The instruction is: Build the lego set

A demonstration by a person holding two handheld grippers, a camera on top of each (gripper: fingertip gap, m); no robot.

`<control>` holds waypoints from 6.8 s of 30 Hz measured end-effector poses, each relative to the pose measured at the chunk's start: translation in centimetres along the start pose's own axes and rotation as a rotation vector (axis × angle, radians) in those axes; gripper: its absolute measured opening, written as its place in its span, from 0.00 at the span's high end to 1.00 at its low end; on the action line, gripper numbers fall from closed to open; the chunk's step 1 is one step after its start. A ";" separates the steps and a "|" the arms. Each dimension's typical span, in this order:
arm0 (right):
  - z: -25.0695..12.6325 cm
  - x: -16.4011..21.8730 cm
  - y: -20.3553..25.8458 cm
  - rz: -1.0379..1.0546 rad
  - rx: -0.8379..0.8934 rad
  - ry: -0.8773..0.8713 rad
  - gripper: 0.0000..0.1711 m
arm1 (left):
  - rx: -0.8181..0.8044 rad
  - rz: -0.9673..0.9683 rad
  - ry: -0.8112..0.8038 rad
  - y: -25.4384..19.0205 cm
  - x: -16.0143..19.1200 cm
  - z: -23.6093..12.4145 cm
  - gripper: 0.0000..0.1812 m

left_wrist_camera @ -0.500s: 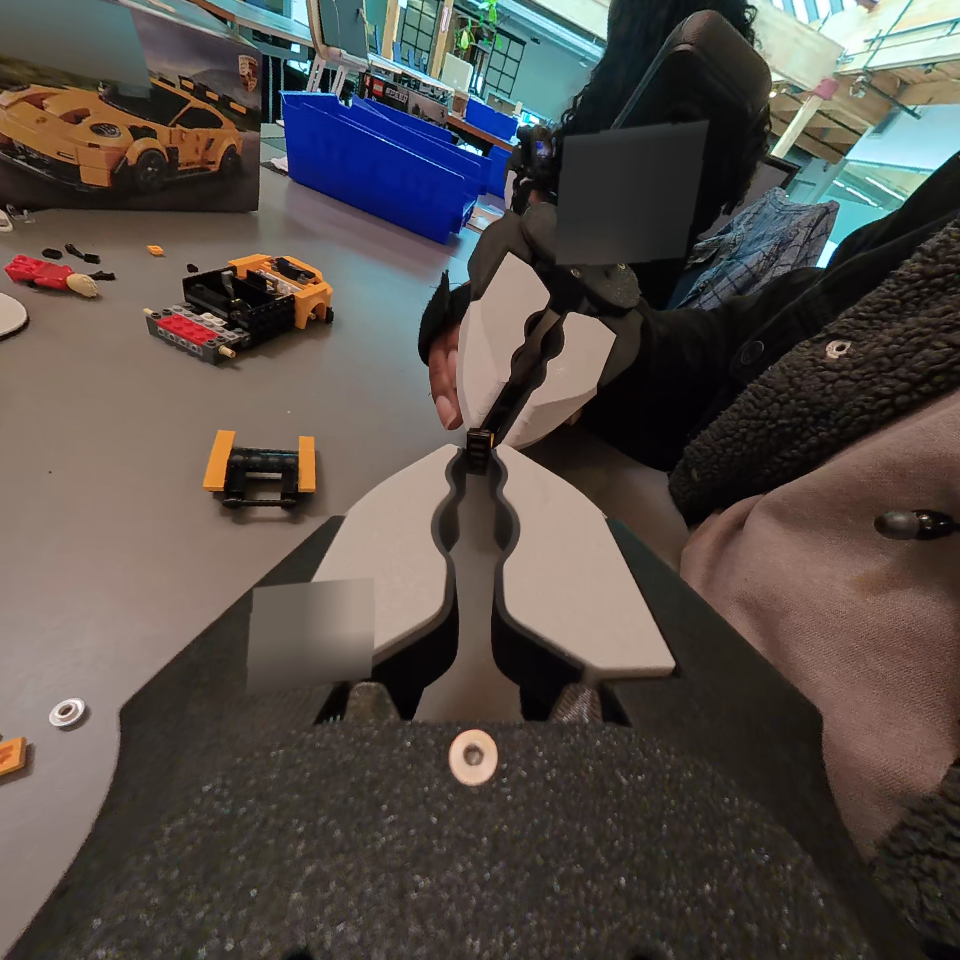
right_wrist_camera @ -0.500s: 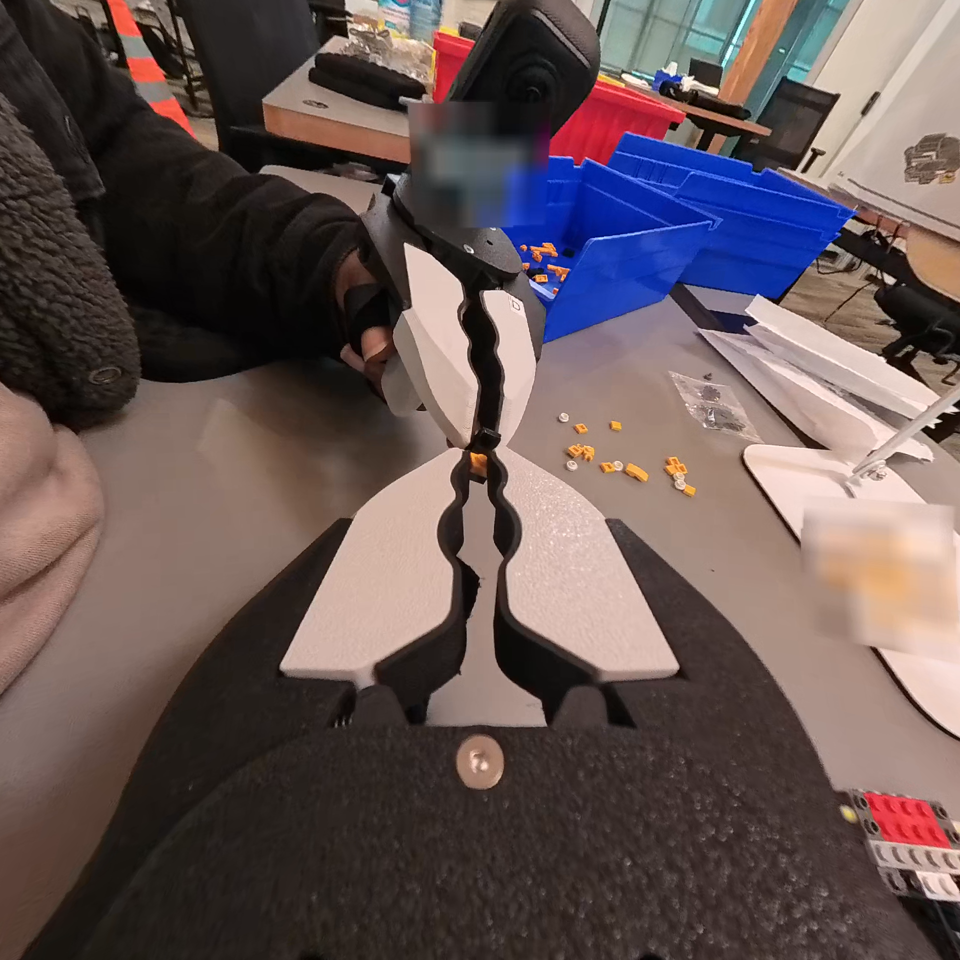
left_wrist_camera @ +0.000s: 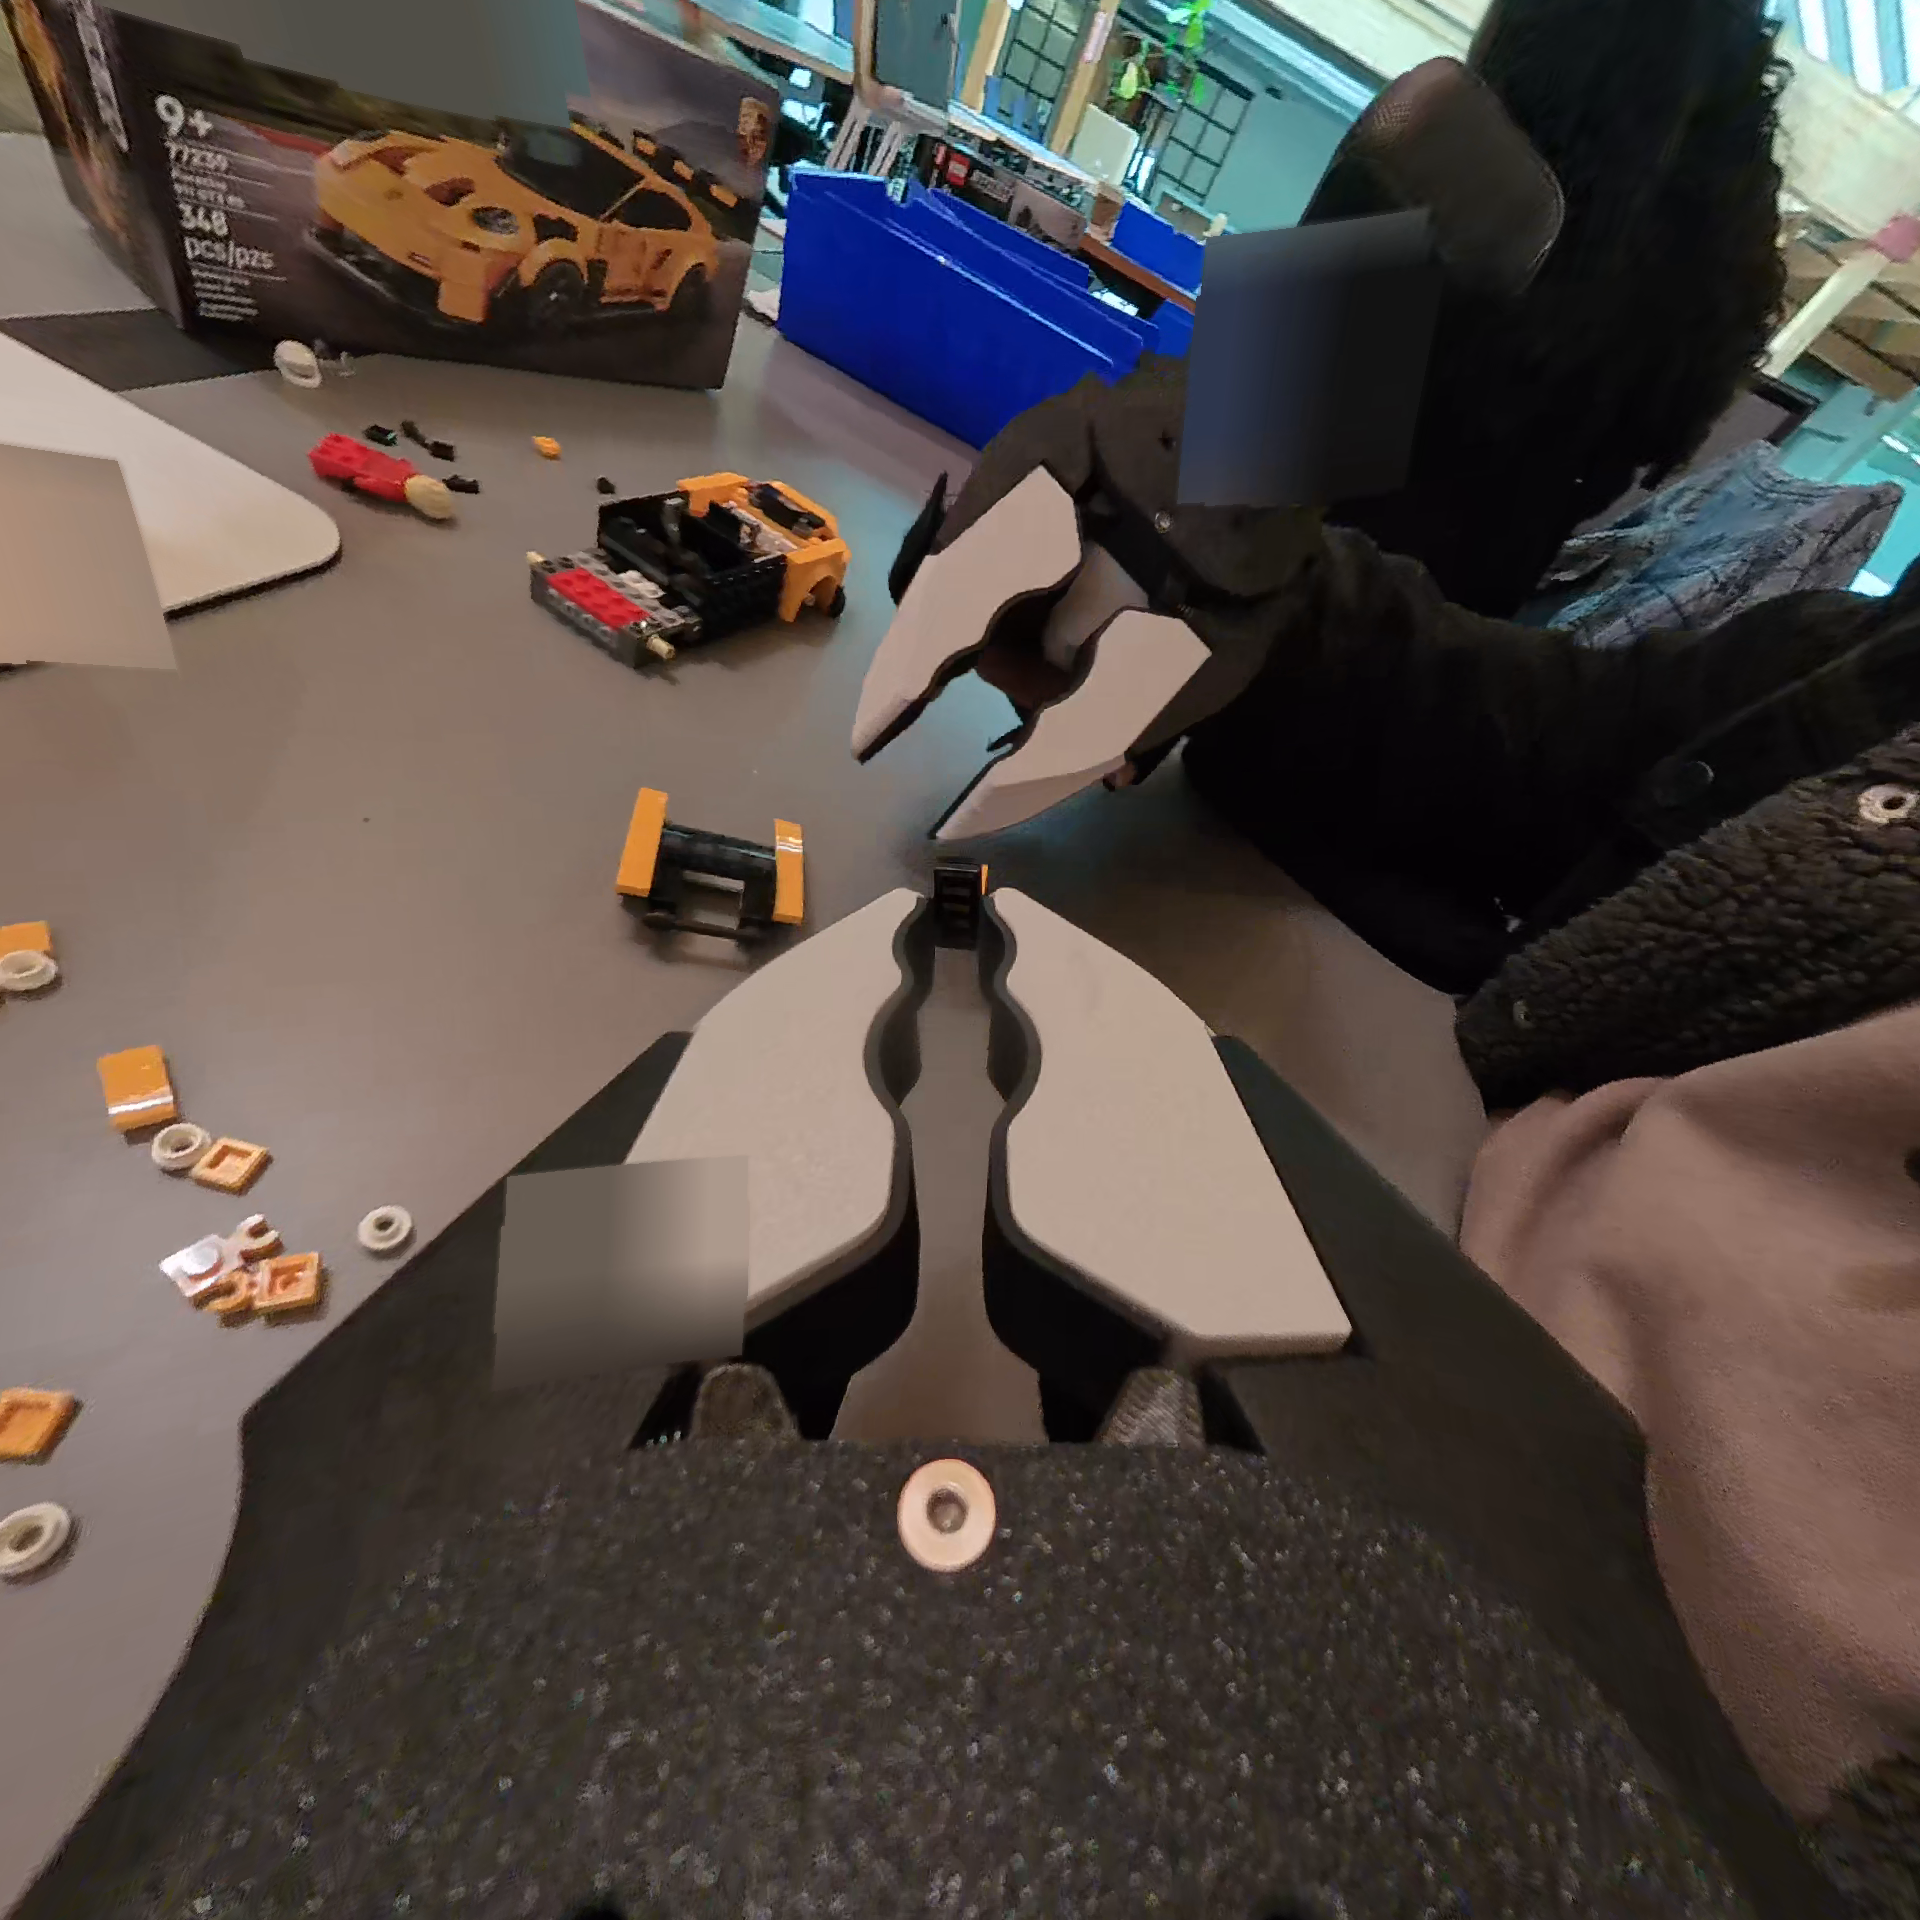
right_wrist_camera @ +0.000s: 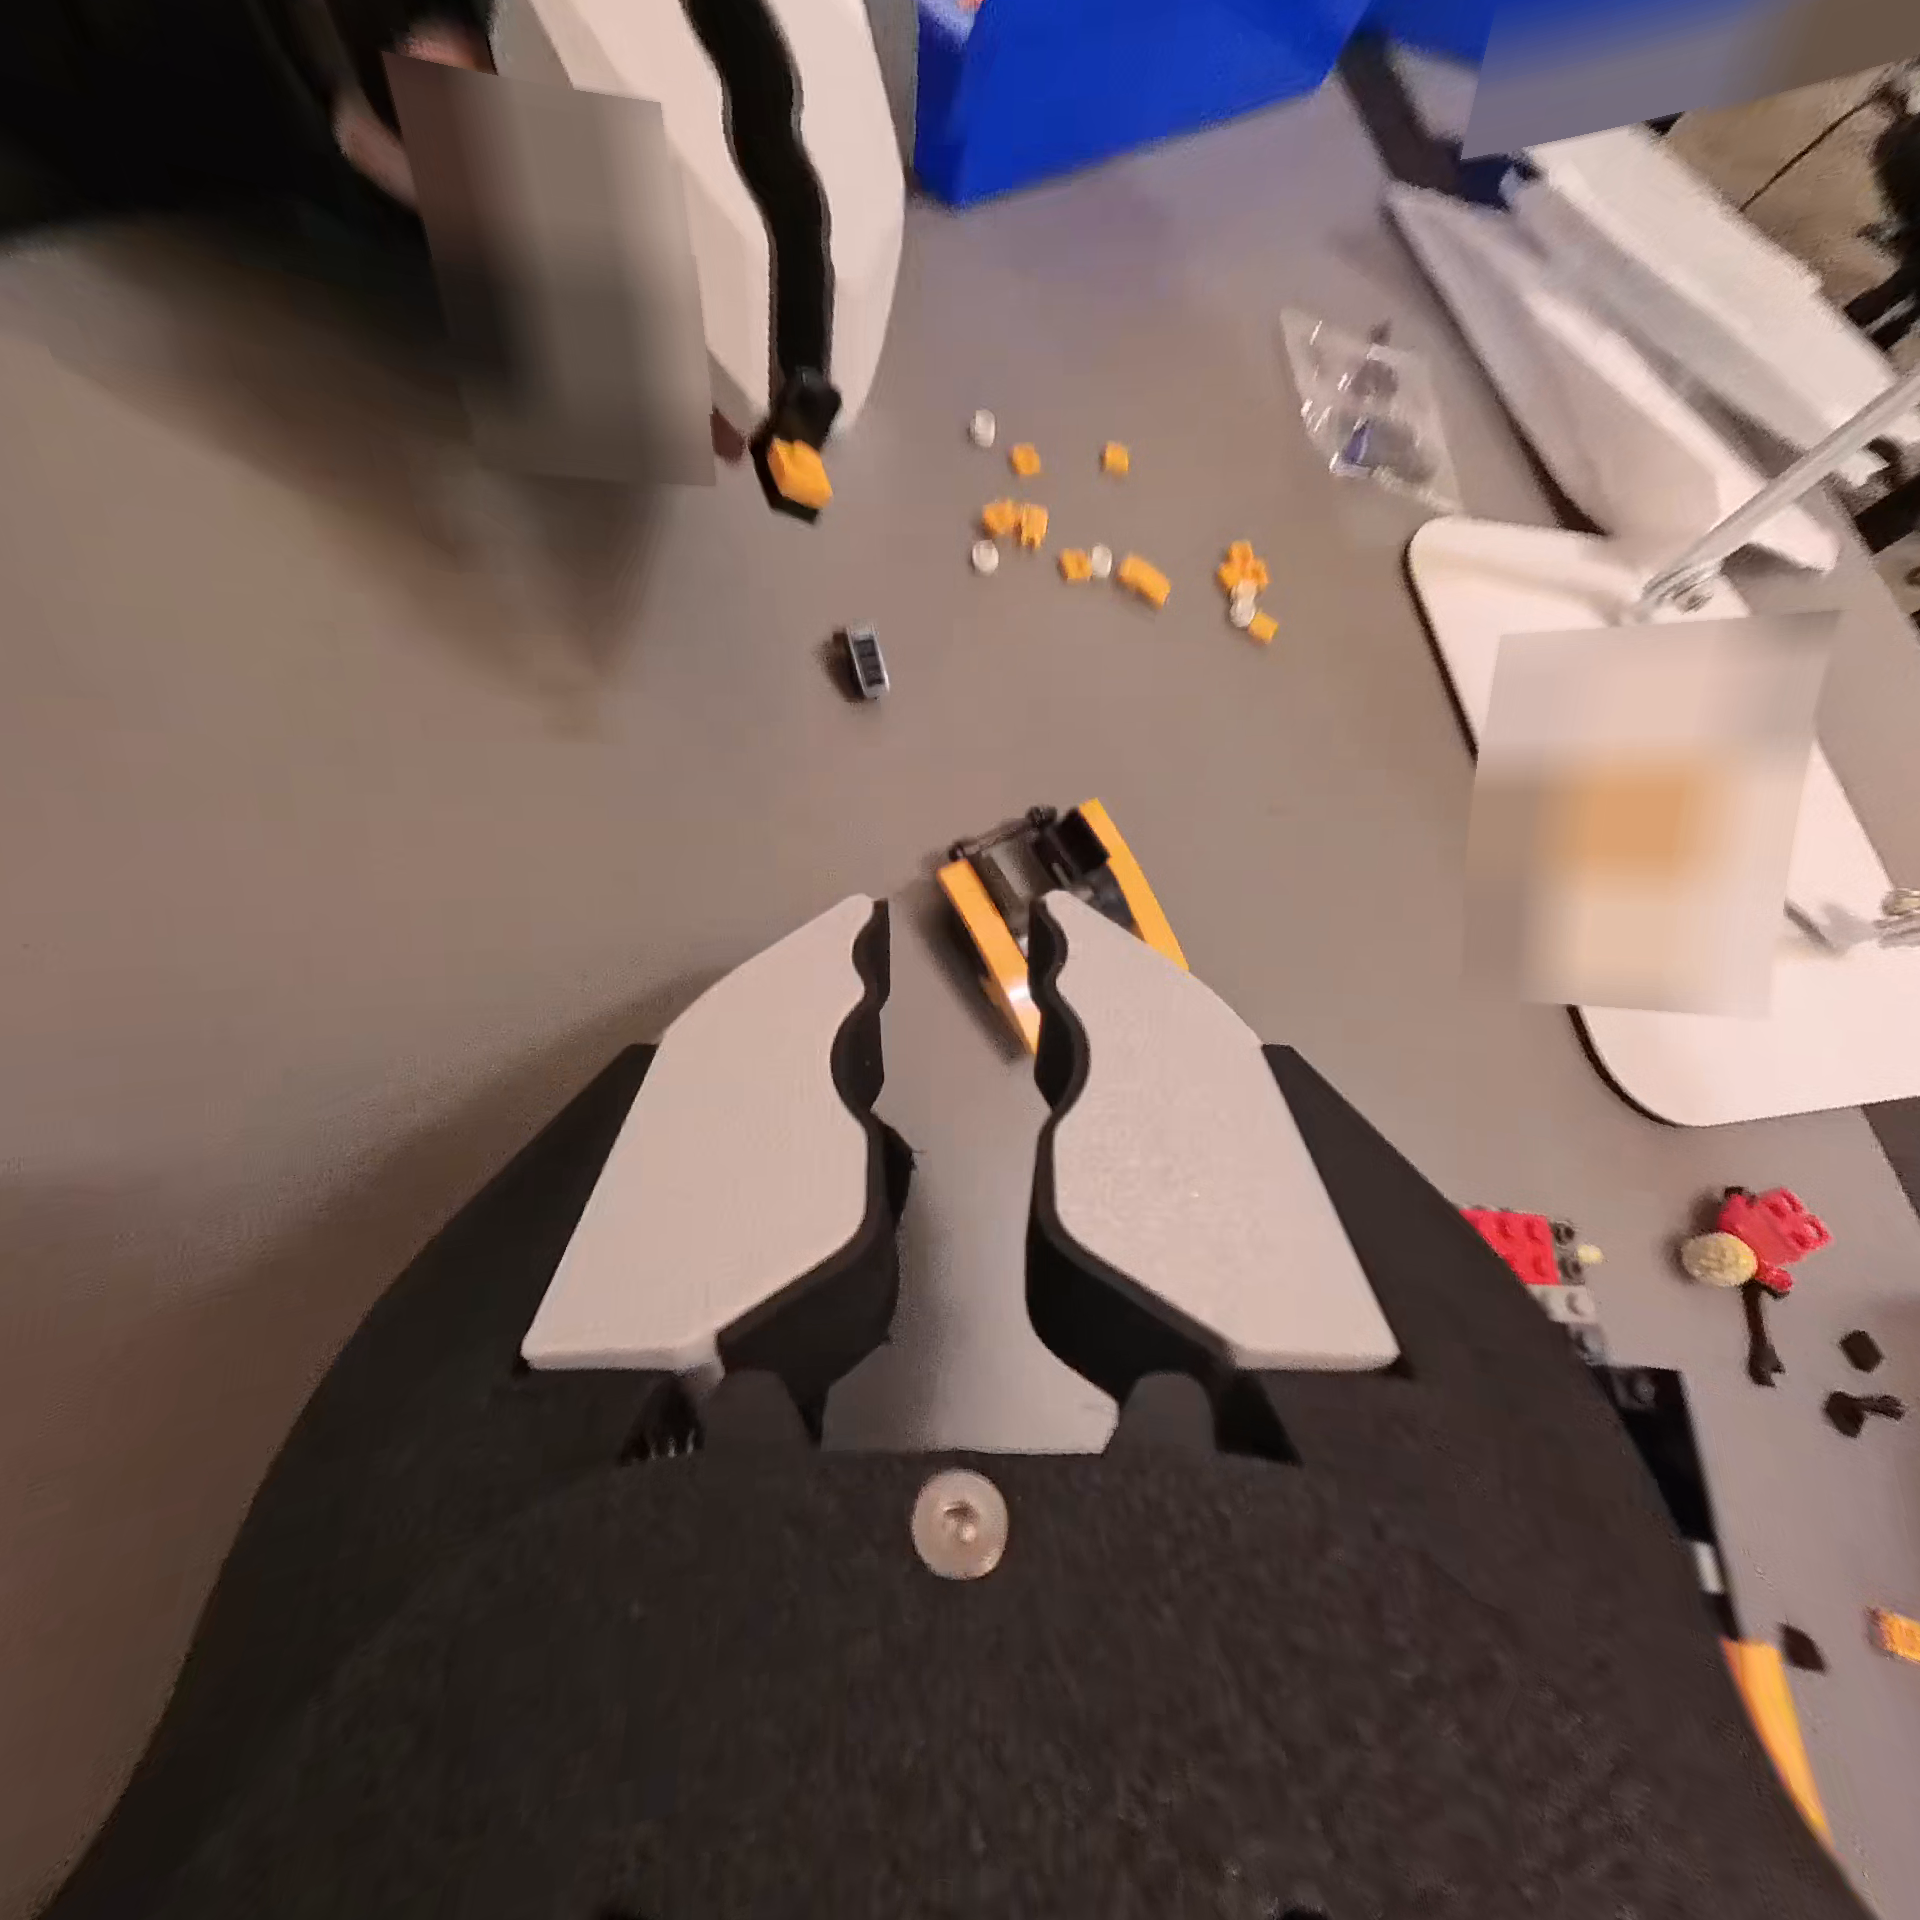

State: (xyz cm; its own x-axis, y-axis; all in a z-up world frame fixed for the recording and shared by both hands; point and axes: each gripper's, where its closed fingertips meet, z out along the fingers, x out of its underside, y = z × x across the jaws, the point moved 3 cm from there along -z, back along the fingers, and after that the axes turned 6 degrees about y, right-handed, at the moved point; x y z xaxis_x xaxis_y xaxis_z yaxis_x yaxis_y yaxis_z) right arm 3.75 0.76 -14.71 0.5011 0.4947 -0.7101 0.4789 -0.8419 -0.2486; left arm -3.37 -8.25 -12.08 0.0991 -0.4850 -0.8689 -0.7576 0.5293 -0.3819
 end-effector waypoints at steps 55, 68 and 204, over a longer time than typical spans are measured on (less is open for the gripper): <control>3.0 -2.4 4.8 0.330 -0.625 0.046 0.90 | 0.008 -0.103 0.240 -1.1 3.2 2.3 0.96; 2.6 -3.7 4.0 0.579 -0.686 -0.150 0.89 | 0.052 -0.298 0.059 -0.8 1.2 1.9 0.96; -1.9 -4.0 -0.7 0.948 -0.196 -0.512 0.85 | 0.100 -0.467 -0.171 1.3 0.3 1.0 0.88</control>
State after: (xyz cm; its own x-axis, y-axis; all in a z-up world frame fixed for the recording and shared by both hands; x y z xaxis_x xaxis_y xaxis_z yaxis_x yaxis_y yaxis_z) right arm 2.73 -0.26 -10.45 0.3895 -0.5225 -0.7585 0.1861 -0.7619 0.6204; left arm -3.68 -7.04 -13.09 0.5229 -0.5695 -0.6342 -0.5426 0.3514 -0.7629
